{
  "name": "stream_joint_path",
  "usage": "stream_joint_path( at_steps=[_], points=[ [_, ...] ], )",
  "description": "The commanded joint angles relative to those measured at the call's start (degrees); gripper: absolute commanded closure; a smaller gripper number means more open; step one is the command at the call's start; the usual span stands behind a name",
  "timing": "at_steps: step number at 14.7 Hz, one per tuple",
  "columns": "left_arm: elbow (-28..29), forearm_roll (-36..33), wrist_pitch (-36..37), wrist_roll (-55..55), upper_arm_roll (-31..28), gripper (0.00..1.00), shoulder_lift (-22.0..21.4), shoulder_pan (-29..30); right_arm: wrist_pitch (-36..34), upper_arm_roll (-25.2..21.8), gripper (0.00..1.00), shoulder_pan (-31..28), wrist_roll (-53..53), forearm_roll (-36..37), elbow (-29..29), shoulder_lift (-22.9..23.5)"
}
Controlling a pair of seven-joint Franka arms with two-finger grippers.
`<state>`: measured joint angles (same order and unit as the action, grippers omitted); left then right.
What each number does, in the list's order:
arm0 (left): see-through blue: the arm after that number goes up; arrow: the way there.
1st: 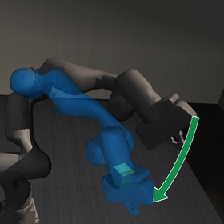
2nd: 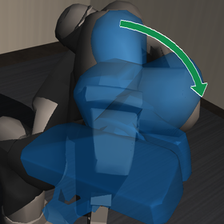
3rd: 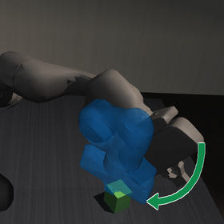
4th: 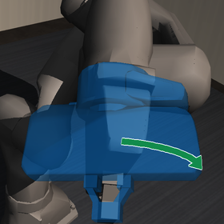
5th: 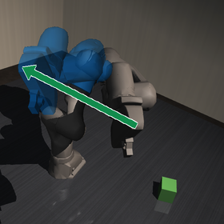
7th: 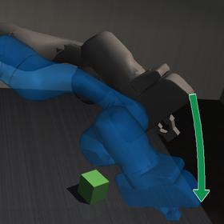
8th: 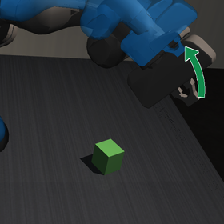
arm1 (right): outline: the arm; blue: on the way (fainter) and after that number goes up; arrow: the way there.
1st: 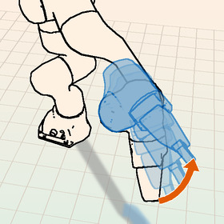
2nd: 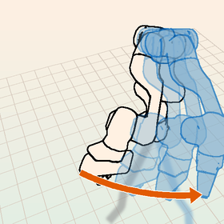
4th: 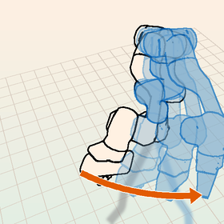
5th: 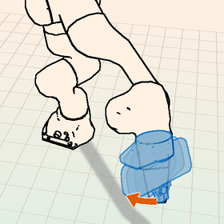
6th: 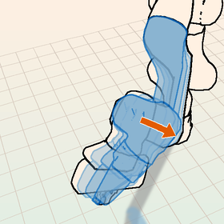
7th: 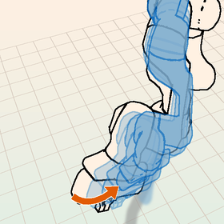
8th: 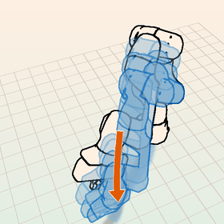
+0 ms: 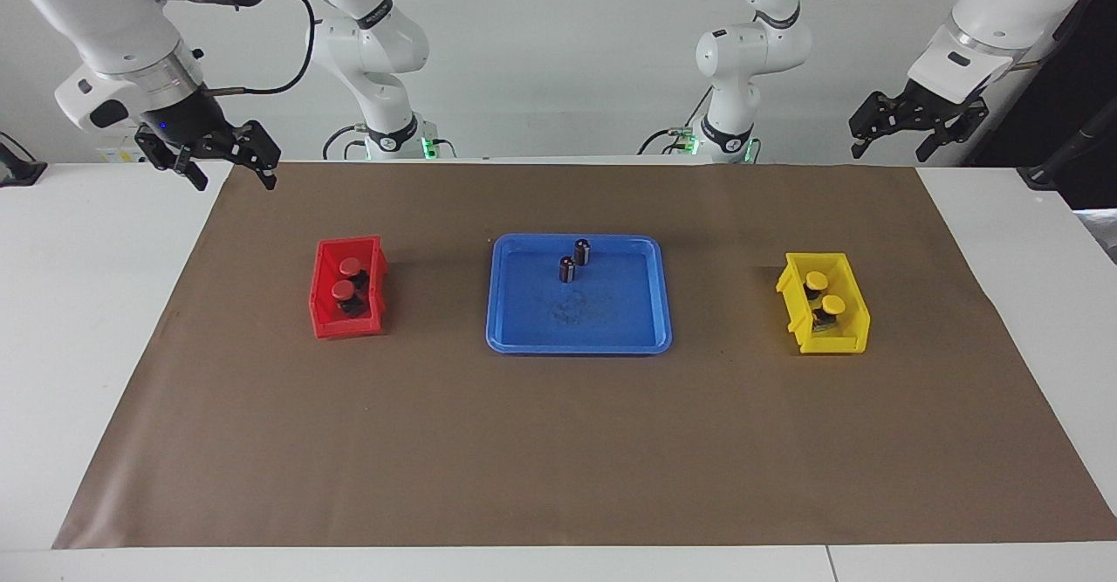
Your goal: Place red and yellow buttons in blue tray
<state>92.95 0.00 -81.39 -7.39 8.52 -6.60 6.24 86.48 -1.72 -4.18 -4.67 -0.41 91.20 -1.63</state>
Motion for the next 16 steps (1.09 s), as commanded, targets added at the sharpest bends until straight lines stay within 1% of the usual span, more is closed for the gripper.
stream_joint_path(
  at_steps=[1, 8, 11, 13, 14, 15, 16],
  points=[
    [1.10, 0.88, -1.22, 0.98, -0.35, 0.00, -1.22, -0.17, -0.79, 0.48, 0.00, -0.48, 0.81, 0.50, -0.41, -0.04],
    [0.04, 0.71, -1.31, 0.89, -0.44, 0.00, -1.22, 0.00, -0.88, 0.57, 0.00, -0.40, 0.81, 0.50, -0.32, -0.13],
    [0.22, 0.71, -2.54, 0.71, -0.61, 0.00, -1.22, 0.35, -1.14, 0.66, 0.00, 0.13, 0.63, 1.64, -0.23, -0.22],
    [0.22, 0.71, -2.11, 1.07, -0.70, 0.00, -1.22, -0.52, -1.23, 0.66, 0.00, 0.13, 0.63, 1.99, -0.23, -0.22],
    [0.39, 0.62, -1.84, 1.07, -2.62, 0.00, -1.31, -3.40, -1.05, 0.66, 0.00, 0.05, 0.54, 1.99, -0.23, -0.22],
    [0.31, 0.44, -1.66, 1.07, -8.64, 0.00, -1.31, -8.73, -0.53, 0.66, 0.00, 0.04, 0.19, 1.90, -0.23, -0.13],
    [0.22, 0.44, -1.66, 1.07, -11.31, 0.00, -1.40, -10.87, 0.09, 0.75, 0.00, 0.31, -0.24, 1.90, -0.15, -0.13]
  ],
)
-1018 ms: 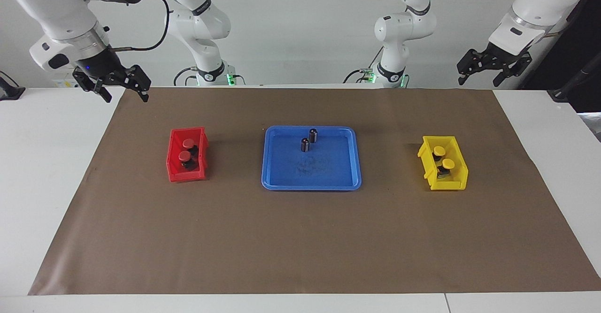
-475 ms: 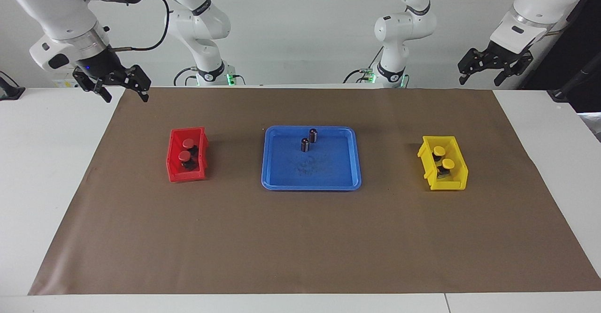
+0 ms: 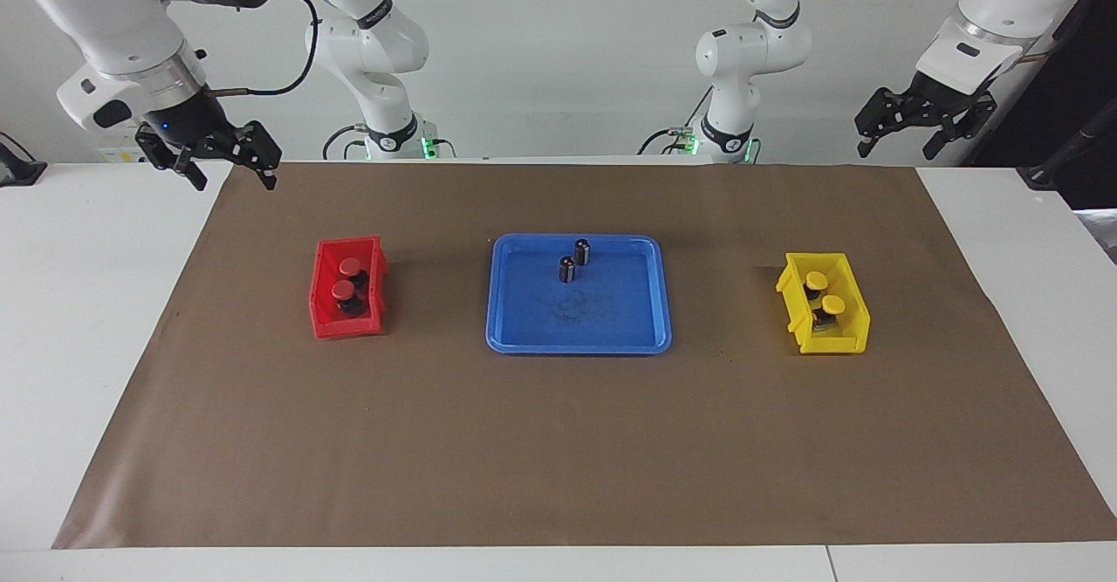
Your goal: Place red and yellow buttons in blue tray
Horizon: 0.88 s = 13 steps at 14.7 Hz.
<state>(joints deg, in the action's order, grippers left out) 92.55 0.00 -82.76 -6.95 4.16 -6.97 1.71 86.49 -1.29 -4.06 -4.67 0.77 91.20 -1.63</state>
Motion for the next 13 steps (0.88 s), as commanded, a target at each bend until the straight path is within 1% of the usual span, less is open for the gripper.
stream_joint_path(
  at_steps=[1, 3, 4, 5, 6, 7, 9, 13],
  points=[
    [0.70, 0.44, -0.64, 0.62, -6.54, 0.00, -1.11, -5.85, 0.08, 0.32, 0.00, 0.71, -0.33, 0.72, -0.15, -0.13],
    [0.79, 0.44, -1.00, 0.36, -6.27, 0.00, -1.11, -4.97, 0.26, 0.32, 0.00, 0.98, -0.42, 0.63, 0.29, -0.13],
    [0.79, 0.44, -0.91, 0.36, -5.84, 0.00, -1.11, -4.96, 0.78, 0.32, 0.00, 2.03, 0.01, 0.55, 0.90, -0.13],
    [0.79, 0.44, -0.74, 0.44, -5.66, 0.00, -1.11, -4.79, 2.70, 0.32, 0.00, 3.95, 0.19, 0.37, 2.04, -0.04],
    [0.70, 0.44, -0.56, 0.44, -5.40, 0.00, -1.11, -4.09, 4.98, 0.32, 0.01, 4.58, 0.28, 0.37, 2.92, 0.31],
    [0.70, 0.53, -0.38, 0.44, -4.26, 0.00, -1.11, -3.47, 6.92, 0.32, 0.07, 4.85, 0.37, 0.11, 4.15, 0.57],
    [0.70, 0.53, -0.38, 0.53, -4.25, 0.00, -1.11, -3.82, 12.45, 0.41, 0.13, 4.85, 0.19, -0.24, 9.23, 0.75],
    [0.97, 0.53, -0.65, 0.71, -4.08, 0.00, -1.11, -3.91, 24.40, 0.41, 0.20, 4.76, 0.02, -0.42, 20.74, 1.10]
  ],
)
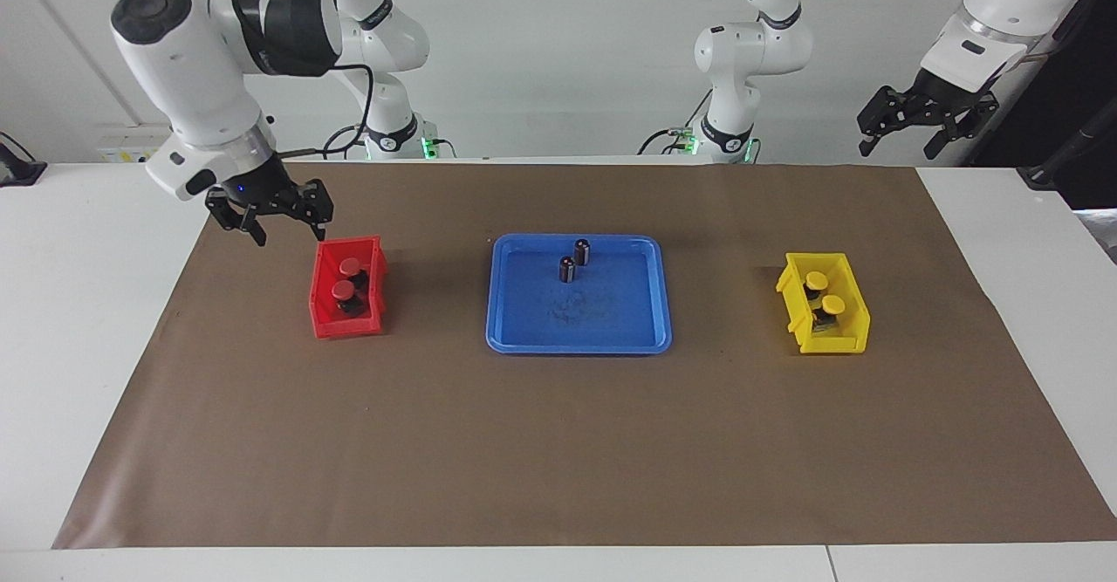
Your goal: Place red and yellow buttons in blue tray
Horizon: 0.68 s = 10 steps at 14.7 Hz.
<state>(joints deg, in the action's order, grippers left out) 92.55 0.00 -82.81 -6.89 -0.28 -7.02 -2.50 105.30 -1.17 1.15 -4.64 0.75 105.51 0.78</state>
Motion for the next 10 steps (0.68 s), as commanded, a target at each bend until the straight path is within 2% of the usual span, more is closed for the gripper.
stream_joint_path(
  at_steps=[1, 6, 10],
  points=[
    [0.96, 0.53, -0.25, 0.65, 0.37, 0.00, -1.07, 0.30, 8.66, 0.29, 0.20, -0.45, -0.02, -0.40, 8.64, -1.05],
    [1.23, 0.53, -0.34, 0.30, 0.37, 0.00, -1.16, 0.47, 16.33, 0.21, 0.26, -0.54, 0.16, -4.01, 13.05, 1.67],
    [3.16, 0.53, -1.04, -0.05, -0.33, 0.00, -2.21, 0.91, 22.74, 0.21, 0.27, -0.36, -0.10, -4.01, 18.32, 1.24]
  ],
)
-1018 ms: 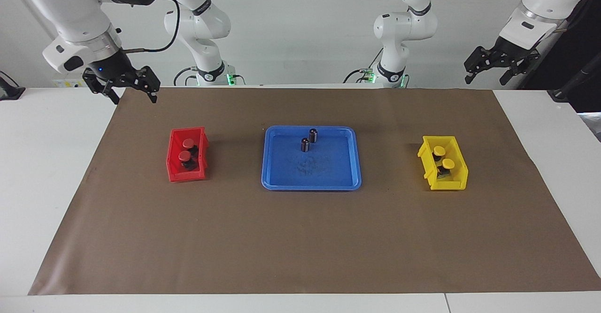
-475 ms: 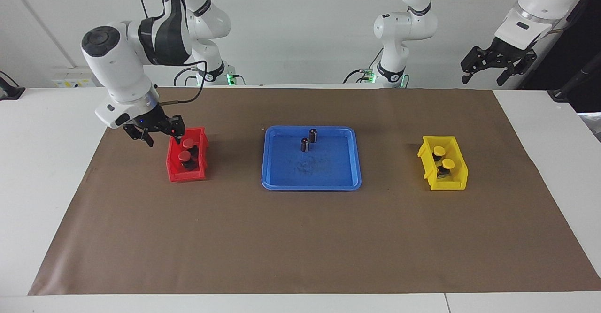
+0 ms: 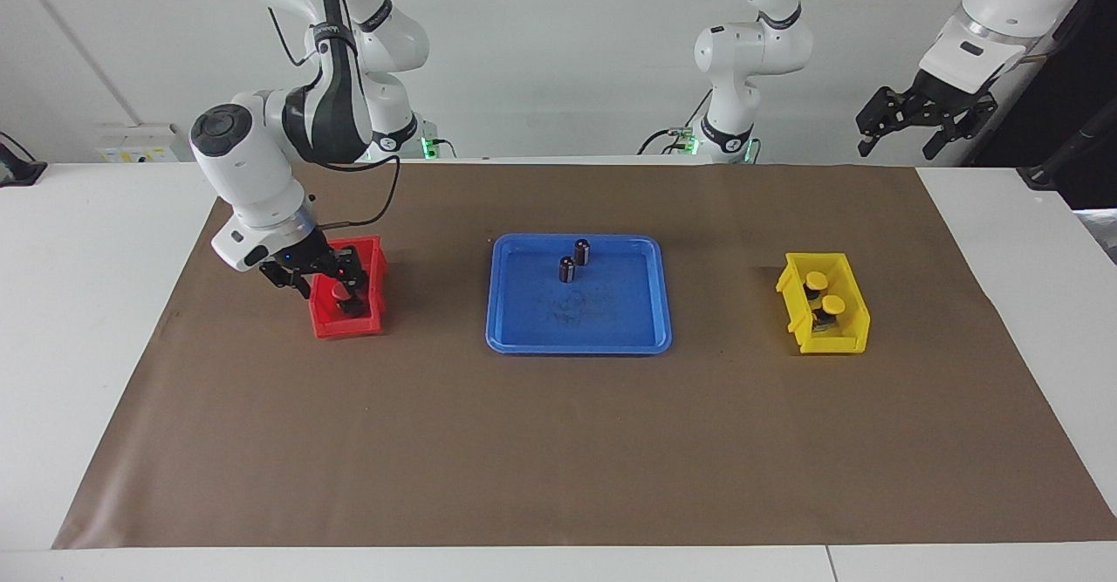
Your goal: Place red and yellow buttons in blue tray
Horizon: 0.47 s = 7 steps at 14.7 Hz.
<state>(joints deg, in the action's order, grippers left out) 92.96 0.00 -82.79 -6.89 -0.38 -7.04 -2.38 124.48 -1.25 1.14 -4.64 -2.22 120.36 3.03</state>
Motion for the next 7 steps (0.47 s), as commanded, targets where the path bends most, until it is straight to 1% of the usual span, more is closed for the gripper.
stream_joint_path(
  at_steps=[1, 2, 3, 7],
  points=[
    [3.45, 0.53, -0.88, -0.23, -0.58, 0.00, -2.71, 1.49, 4.27, 0.28, 0.27, -0.35, -0.28, -1.03, 4.00, -1.09],
    [3.89, 0.53, -0.97, -0.49, -0.59, 0.00, -2.89, 2.63, 4.63, 0.28, 0.28, -0.44, -0.37, -1.03, 4.35, -1.18],
    [3.89, 0.53, -0.97, -0.58, -0.59, 0.00, -2.89, 2.99, 5.33, 0.28, 0.31, -0.44, -0.89, -1.03, 5.49, -1.36],
    [3.98, 0.44, -2.20, -0.67, -0.59, 0.00, -2.89, 2.90, 6.30, 0.28, 0.36, -0.35, -0.90, -1.03, 6.38, -1.36]
  ],
)
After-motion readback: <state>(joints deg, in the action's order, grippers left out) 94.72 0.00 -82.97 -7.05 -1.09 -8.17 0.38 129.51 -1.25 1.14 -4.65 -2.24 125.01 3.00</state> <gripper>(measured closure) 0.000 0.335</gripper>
